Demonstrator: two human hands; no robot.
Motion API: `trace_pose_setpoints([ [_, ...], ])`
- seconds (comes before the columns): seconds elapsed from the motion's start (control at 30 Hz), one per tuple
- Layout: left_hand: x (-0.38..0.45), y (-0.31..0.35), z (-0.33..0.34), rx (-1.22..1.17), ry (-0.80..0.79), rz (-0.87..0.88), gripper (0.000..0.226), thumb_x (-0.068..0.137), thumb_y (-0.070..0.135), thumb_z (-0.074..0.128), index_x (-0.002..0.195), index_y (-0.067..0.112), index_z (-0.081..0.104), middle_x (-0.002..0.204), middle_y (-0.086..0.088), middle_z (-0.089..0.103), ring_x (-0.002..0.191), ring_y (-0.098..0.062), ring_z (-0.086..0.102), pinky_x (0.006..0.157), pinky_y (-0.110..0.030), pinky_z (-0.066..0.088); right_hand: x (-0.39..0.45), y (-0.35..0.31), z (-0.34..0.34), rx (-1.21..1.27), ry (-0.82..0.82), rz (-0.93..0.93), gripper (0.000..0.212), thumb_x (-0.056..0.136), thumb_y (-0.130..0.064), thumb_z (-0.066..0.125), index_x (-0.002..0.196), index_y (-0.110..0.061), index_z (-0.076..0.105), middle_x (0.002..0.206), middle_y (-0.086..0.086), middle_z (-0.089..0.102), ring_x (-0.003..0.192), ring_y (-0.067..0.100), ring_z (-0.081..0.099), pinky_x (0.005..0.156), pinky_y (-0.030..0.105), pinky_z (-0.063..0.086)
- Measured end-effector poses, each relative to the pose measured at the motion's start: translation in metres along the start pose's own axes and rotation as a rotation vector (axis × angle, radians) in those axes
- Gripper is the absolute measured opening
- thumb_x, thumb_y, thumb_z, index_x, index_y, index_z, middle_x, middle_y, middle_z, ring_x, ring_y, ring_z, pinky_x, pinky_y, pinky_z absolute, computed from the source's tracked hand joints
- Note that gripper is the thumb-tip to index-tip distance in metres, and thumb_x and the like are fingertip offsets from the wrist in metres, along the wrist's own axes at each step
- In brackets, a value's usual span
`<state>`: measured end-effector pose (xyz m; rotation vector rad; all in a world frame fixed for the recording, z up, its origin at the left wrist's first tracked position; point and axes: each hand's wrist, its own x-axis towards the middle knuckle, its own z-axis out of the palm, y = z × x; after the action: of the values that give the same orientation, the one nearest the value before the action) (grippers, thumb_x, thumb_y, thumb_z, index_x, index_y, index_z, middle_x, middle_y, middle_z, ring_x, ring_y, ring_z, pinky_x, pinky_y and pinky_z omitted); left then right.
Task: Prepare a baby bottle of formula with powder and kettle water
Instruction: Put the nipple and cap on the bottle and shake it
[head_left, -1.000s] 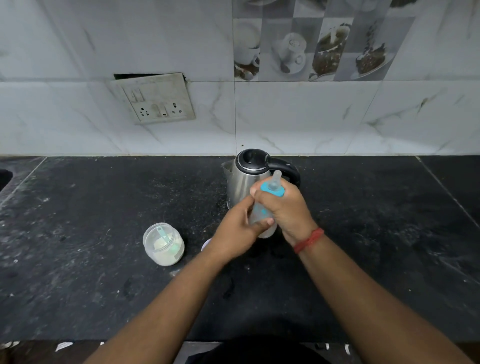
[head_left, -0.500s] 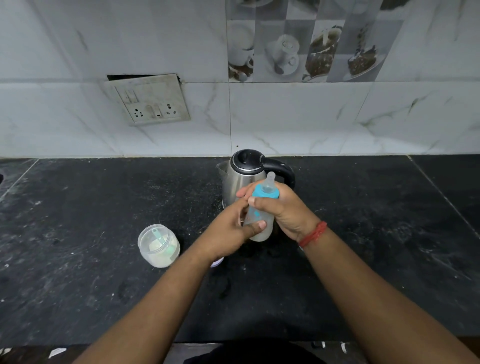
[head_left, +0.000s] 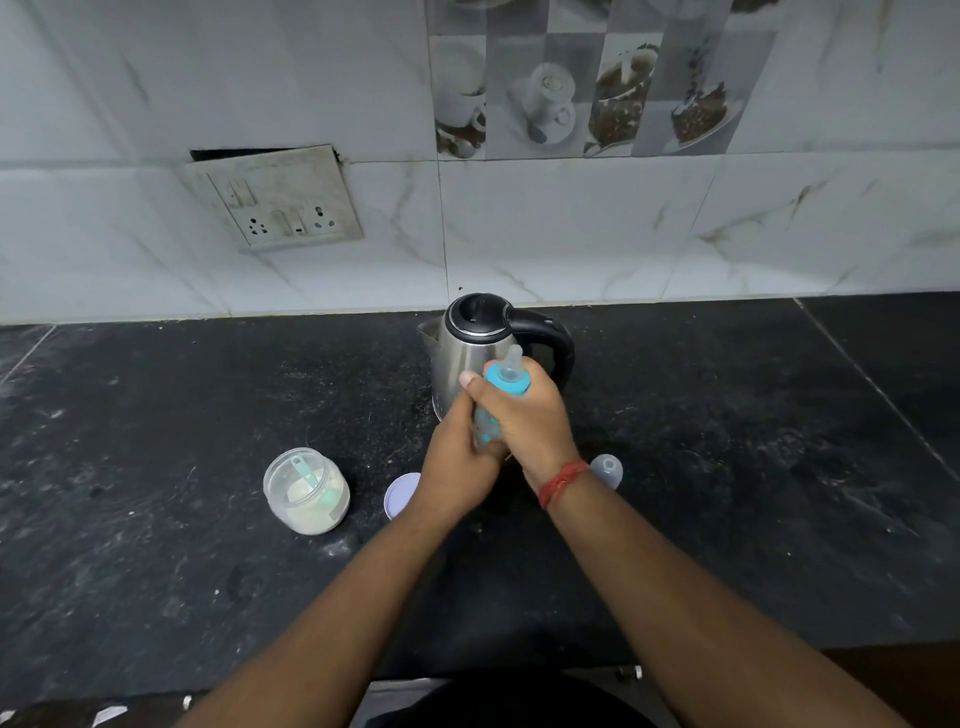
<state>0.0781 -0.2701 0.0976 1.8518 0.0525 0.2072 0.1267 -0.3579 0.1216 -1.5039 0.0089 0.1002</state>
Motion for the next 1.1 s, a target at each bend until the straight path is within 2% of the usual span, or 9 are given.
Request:
trace_pose_setpoints([
  [0.13, -0.001, -0.020, -0.004, -0.021, 0.006, -0.063, 0.050, 0.090, 0.010, 0.076, 0.130, 0.026, 0.051, 0.120, 0.012, 0.067, 0.112, -0.002, 0.064, 0.099, -0.028, 0.051, 0.006, 0.014, -0.033, -0.170, -0.045, -0.073, 0.050, 0.074, -0.063, 0.070, 0.111, -0.030, 0.061, 0.123, -0.005, 0.063, 0.117, 0.004, 0.060, 0.095, 0.017, 0.048],
  [0.23, -0.005, -0.035, -0.005, -0.001, 0.004, -0.106, 0.049, 0.091, 0.013, 0.077, 0.126, 0.030, 0.048, 0.120, 0.014, 0.064, 0.113, -0.001, 0.061, 0.100, -0.028, 0.048, 0.013, 0.030, -0.069, -0.258, 0.120, -0.042, 0.028, 0.089, -0.048, 0.069, 0.102, -0.023, 0.067, 0.113, -0.003, 0.068, 0.110, 0.010, 0.063, 0.100, 0.033, 0.051],
  [0.3, -0.007, -0.043, -0.006, -0.007, 0.009, -0.128, 0.049, 0.090, 0.013, 0.077, 0.126, 0.028, 0.049, 0.120, 0.010, 0.065, 0.113, -0.003, 0.061, 0.099, -0.029, 0.048, 0.018, 0.047, -0.098, -0.493, 0.173, -0.035, 0.021, 0.091, -0.038, 0.070, 0.102, -0.021, 0.066, 0.114, -0.001, 0.063, 0.112, 0.018, 0.060, 0.102, 0.038, 0.049],
  [0.43, -0.012, -0.053, -0.006, 0.002, 0.014, -0.168, 0.050, 0.089, 0.014, 0.079, 0.127, 0.027, 0.048, 0.122, 0.006, 0.065, 0.112, -0.004, 0.061, 0.093, -0.020, 0.047, 0.021, 0.088, -0.149, -1.039, -0.033, 0.177, 0.045, 0.092, -0.030, 0.068, 0.132, -0.016, 0.056, 0.134, 0.010, 0.052, 0.131, 0.033, 0.041, 0.107, 0.040, 0.038],
  [0.57, -0.015, -0.060, -0.006, 0.029, -0.002, -0.181, 0.050, 0.089, 0.017, 0.079, 0.127, 0.027, 0.047, 0.121, 0.006, 0.064, 0.112, -0.005, 0.061, 0.091, -0.021, 0.048, 0.013, 0.110, -0.164, -1.237, -0.125, 0.138, 0.039, 0.091, -0.016, 0.059, 0.130, -0.016, 0.054, 0.123, 0.013, 0.061, 0.119, 0.036, 0.051, 0.094, 0.039, 0.044],
  [0.67, -0.017, -0.065, -0.005, 0.037, -0.015, -0.190, 0.050, 0.089, 0.018, 0.079, 0.126, 0.027, 0.048, 0.120, 0.007, 0.064, 0.110, -0.001, 0.060, 0.089, -0.019, 0.047, 0.006, 0.099, -0.160, -1.171, -0.053, 0.064, 0.041, 0.091, -0.017, 0.063, 0.131, -0.017, 0.055, 0.123, 0.010, 0.061, 0.119, 0.032, 0.050, 0.094, 0.040, 0.047],
  [0.9, -0.017, -0.064, -0.002, 0.061, -0.047, -0.189, 0.053, 0.088, 0.018, 0.080, 0.127, 0.028, 0.046, 0.119, 0.007, 0.064, 0.108, -0.002, 0.061, 0.083, -0.009, 0.044, 0.000, 0.018, -0.109, -0.413, -0.033, -0.070, 0.035, 0.089, -0.021, 0.075, 0.120, -0.028, 0.063, 0.110, -0.009, 0.070, 0.101, 0.005, 0.067, 0.091, 0.024, 0.053],
  [1.0, -0.015, -0.061, -0.001, 0.058, -0.060, -0.166, 0.053, 0.088, 0.018, 0.081, 0.128, 0.027, 0.048, 0.121, 0.008, 0.064, 0.110, -0.001, 0.060, 0.085, -0.008, 0.044, -0.001, -0.008, -0.089, -0.367, -0.150, -0.178, 0.038, 0.089, -0.021, 0.074, 0.125, -0.029, 0.063, 0.115, -0.008, 0.069, 0.106, 0.008, 0.066, 0.094, 0.026, 0.053],
  [1.1, -0.014, -0.059, 0.000, 0.051, -0.070, -0.139, 0.053, 0.087, 0.021, 0.081, 0.127, 0.028, 0.049, 0.121, 0.008, 0.065, 0.111, -0.005, 0.062, 0.090, -0.019, 0.048, 0.000, -0.018, -0.076, -0.537, -0.252, -0.275, 0.044, 0.087, -0.025, 0.075, 0.129, -0.028, 0.062, 0.119, -0.009, 0.067, 0.109, 0.008, 0.064, 0.096, 0.028, 0.052],
])
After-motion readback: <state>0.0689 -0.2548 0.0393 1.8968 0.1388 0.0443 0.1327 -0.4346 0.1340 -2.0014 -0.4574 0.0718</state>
